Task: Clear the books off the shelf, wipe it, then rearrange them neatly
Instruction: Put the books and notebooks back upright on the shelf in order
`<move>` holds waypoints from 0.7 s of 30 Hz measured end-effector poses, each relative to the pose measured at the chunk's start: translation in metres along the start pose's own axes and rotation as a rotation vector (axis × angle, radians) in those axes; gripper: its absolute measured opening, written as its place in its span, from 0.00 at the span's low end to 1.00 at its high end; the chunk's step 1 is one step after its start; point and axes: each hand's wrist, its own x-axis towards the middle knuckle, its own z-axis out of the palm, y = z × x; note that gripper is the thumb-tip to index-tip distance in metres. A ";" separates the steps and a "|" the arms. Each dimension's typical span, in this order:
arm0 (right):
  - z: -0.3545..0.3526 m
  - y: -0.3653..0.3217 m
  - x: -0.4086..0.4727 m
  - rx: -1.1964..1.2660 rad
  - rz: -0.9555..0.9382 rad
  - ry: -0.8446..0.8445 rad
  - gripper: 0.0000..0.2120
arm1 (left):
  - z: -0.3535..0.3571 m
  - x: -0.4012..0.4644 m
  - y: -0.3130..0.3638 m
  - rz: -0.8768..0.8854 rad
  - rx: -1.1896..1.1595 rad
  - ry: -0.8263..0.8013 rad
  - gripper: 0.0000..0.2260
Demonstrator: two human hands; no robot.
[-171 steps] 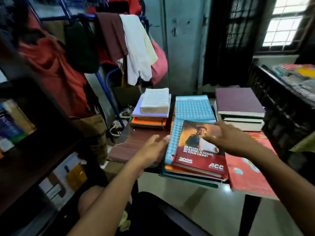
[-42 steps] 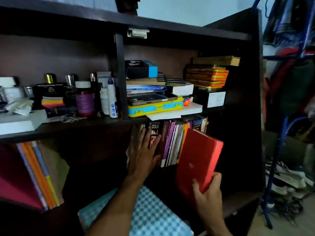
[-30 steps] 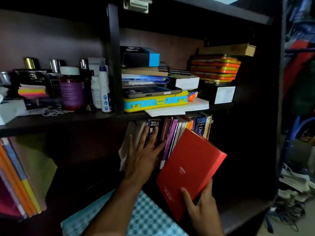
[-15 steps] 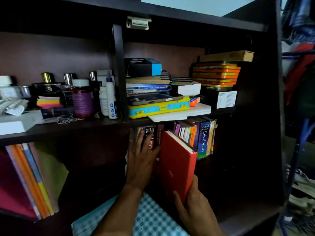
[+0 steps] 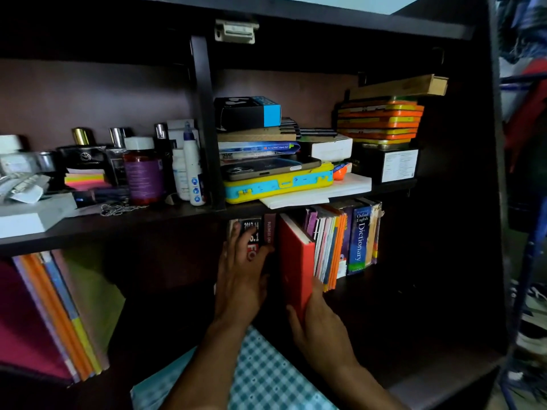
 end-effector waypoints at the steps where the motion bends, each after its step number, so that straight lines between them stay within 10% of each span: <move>1: 0.004 -0.002 0.009 0.001 -0.012 -0.005 0.35 | 0.001 0.000 0.001 0.020 -0.004 -0.001 0.28; 7: 0.003 0.011 0.045 -0.081 0.050 -0.007 0.34 | 0.004 0.003 0.006 -0.005 0.014 0.104 0.48; 11: 0.003 0.029 0.024 0.096 -0.060 0.160 0.23 | -0.001 -0.003 0.004 -0.543 -0.180 0.022 0.64; 17: 0.016 0.042 0.028 0.086 -0.345 0.140 0.10 | 0.008 -0.007 -0.002 -0.706 -0.133 -0.386 0.52; 21: 0.020 0.041 0.033 -0.028 -0.353 -0.047 0.25 | 0.002 -0.004 0.005 -0.730 -0.212 -0.342 0.40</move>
